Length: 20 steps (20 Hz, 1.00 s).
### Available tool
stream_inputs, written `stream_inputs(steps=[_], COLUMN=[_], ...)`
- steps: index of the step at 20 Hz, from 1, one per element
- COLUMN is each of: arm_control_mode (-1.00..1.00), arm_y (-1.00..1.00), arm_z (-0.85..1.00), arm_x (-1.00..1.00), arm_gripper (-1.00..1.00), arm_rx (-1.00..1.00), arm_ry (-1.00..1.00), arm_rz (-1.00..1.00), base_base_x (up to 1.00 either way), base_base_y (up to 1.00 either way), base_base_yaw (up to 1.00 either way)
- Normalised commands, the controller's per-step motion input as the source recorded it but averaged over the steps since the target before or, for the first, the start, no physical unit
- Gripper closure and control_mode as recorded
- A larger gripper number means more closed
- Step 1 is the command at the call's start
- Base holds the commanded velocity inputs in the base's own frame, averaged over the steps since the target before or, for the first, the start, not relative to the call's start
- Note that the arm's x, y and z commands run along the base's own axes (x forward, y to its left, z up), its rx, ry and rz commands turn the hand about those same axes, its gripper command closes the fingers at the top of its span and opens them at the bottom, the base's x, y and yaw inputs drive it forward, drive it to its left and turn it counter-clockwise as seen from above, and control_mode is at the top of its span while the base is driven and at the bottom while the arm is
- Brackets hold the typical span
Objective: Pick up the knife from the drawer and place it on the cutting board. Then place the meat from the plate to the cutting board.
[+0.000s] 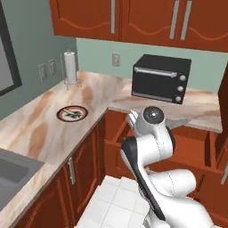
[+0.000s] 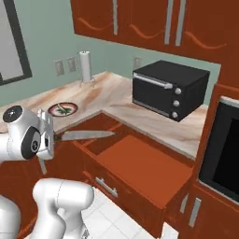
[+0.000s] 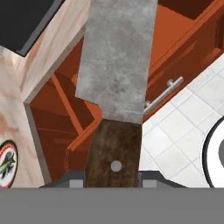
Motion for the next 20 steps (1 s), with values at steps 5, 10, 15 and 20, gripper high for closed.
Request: stream_inputs(steps=[5, 10, 15, 20], arm_control_mode=[1.00, 1.00, 1.00, 1.00], arm_y=[0.00, 0.00, 0.00, 0.00], arm_z=[0.00, 0.00, 0.00, 0.00], arm_x=[0.00, 0.00, 0.00, 0.00], arm_gripper=[1.00, 1.00, 1.00, 1.00], arm_rx=[0.00, 0.00, 0.00, 0.00], arm_ry=[0.00, 0.00, 0.00, 0.00], arm_rz=[0.00, 0.00, 0.00, 0.00], base_base_x=[-0.02, 0.00, -0.10, -0.18], base_base_y=[-0.29, -0.32, -0.16, 0.45], base_base_yaw=[0.91, 0.86, 0.62, 0.25])
